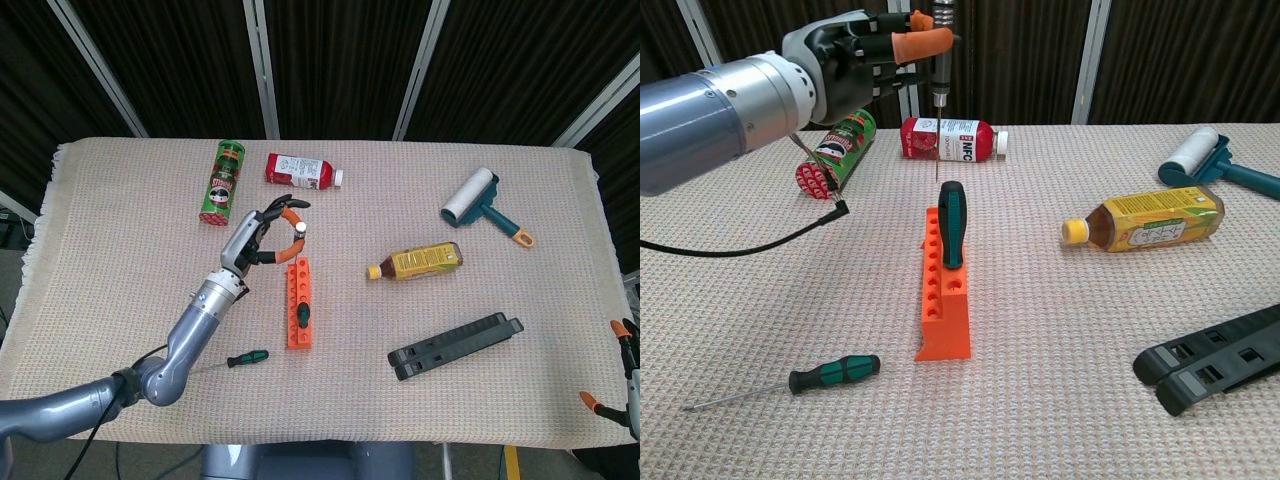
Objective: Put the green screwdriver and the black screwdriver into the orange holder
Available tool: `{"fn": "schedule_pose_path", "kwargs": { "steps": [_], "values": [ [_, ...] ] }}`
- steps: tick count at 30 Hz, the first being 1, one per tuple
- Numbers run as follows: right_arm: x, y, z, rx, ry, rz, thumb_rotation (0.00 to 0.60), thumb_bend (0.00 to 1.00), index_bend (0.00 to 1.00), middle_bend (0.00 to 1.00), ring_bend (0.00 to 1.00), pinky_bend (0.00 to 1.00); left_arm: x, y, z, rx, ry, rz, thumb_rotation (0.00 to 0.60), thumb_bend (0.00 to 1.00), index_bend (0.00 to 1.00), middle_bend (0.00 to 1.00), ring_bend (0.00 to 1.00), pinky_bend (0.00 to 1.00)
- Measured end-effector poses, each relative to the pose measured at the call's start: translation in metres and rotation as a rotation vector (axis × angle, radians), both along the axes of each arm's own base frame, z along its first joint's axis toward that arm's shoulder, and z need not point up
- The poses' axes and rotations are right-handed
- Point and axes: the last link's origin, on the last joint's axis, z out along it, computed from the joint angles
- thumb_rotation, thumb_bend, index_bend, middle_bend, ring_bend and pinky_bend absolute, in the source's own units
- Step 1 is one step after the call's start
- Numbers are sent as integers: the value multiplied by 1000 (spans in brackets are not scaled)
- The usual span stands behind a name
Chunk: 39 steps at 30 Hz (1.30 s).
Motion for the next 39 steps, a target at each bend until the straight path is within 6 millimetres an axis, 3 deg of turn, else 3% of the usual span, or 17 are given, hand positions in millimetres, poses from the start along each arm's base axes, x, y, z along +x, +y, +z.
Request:
{"fn": "schedule_pose_path", "kwargs": {
  "steps": [7,39],
  "values": [
    [-3,4,2,-11,-4,-13,600,0,0,0,0,0,8,2,-14,-24,-32,-1,600,389,695,209,1,0],
    [-4,5,2,-9,-5,-19,600,0,0,0,0,0,-7,5,-21,-45,-22,20,600,393,692,209,1,0]
  ]
}}
